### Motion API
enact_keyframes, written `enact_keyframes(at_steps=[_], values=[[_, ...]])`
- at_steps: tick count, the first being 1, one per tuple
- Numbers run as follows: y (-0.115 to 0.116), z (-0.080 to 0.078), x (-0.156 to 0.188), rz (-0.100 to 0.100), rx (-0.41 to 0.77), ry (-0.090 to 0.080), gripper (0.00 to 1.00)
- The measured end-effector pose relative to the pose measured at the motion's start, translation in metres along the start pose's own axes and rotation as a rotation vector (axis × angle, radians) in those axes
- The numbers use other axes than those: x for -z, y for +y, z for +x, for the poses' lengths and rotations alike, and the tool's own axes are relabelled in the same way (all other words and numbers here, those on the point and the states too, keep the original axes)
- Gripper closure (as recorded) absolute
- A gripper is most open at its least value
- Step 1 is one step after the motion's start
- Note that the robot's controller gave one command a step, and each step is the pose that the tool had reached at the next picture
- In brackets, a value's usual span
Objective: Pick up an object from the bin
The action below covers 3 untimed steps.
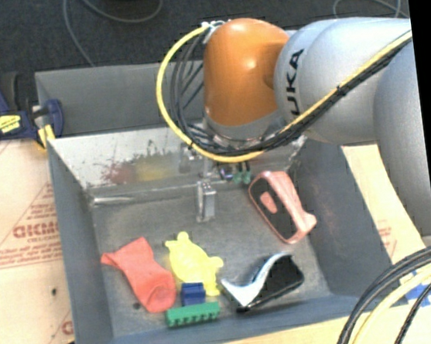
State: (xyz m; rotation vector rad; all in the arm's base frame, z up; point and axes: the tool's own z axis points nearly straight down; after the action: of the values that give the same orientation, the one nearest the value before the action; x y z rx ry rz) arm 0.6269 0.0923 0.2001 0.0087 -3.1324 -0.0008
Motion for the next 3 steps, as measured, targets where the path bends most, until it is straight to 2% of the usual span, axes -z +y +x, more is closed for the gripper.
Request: enact_keyframes(at_steps=[1, 2, 3], values=[[0.000, -0.001, 0.005, -0.001, -0.001, -0.008, 0.00], [0.011, 0.013, -0.043, 0.002, 0.072, -0.010, 0.00], [0.030, 0.017, -0.109, 0.002, 0.254, -0.007, 0.00]])
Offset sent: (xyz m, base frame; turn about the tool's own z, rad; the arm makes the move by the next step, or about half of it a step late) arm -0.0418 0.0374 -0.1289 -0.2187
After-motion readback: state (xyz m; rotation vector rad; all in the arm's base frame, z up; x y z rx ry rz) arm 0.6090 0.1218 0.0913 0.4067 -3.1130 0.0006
